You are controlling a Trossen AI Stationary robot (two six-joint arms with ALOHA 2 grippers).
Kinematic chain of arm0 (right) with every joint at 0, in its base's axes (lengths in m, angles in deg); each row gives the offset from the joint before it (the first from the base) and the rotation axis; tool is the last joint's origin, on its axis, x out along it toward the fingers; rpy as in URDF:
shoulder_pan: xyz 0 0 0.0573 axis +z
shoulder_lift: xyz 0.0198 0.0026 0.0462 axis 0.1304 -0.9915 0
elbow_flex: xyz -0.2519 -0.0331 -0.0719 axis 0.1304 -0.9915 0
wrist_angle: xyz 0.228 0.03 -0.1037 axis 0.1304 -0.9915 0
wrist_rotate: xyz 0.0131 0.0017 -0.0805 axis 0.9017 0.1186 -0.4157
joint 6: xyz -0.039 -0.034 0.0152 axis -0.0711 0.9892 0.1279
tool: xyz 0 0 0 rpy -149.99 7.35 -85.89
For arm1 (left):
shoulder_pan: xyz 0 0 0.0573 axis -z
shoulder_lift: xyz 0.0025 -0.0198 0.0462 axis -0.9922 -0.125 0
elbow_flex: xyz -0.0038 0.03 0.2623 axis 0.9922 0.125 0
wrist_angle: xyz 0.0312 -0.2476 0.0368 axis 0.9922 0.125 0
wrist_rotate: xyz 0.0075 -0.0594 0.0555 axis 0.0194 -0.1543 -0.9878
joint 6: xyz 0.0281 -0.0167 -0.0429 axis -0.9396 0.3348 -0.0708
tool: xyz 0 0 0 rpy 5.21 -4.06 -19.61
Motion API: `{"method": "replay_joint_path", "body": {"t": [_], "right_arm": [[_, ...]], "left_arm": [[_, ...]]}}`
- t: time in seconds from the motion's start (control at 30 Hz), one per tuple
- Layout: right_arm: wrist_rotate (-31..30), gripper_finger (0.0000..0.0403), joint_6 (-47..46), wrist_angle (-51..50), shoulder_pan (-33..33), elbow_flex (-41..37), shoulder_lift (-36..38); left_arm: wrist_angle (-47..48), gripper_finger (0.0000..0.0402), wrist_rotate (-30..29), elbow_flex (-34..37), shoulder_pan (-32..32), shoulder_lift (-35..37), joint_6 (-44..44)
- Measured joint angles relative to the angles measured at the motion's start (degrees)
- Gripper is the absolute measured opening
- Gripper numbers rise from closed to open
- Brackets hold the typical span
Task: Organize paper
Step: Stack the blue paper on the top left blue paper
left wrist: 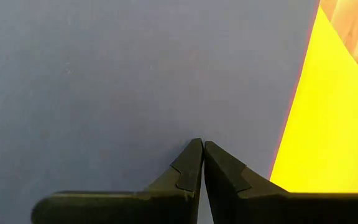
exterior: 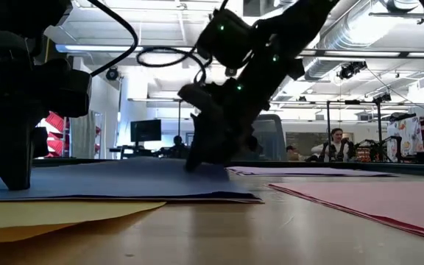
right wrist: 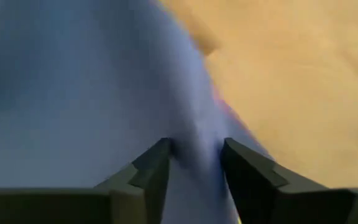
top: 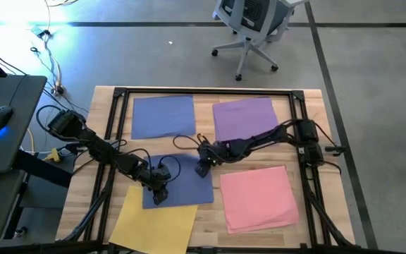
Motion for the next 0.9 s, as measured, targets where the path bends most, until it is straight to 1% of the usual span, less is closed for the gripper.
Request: {"method": "replay_joint_path", "body": {"t": [0.1,0.17,0.3,0.5,0.67,0.77,0.9], "right_arm": [[-0.09,0.0089,1.61,0.86,1.13,0.72,0.00],[-0.85,0.0083,3.17,0.91,1.91,1.72,0.00],[-5.32,0.0085,6.83,0.14,3.27,4.45,0.00],[-9.05,0.0094,14.72,-1.63,4.68,8.38,0.02],[-18.89,0.0094,21.56,-3.26,7.11,9.35,0.02],[-21.14,0.0094,22.41,-3.96,8.12,9.35,0.02],[-22.68,0.0094,20.44,-5.59,8.60,8.89,0.02]], "left_arm": [[0.00,0.0000,0.00,0.00,0.00,0.00,-0.02],[0.00,0.0000,0.00,0.00,0.00,0.00,0.00],[0.00,0.0000,0.00,0.00,0.00,0.00,0.00],[-0.04,0.0000,0.00,0.00,0.00,0.00,0.00],[-0.17,0.0000,0.00,0.00,0.00,0.00,0.02],[-0.20,0.0000,0.00,0.00,0.00,0.00,0.02],[-0.22,0.0000,0.00,0.00,0.00,0.00,0.02]]}}
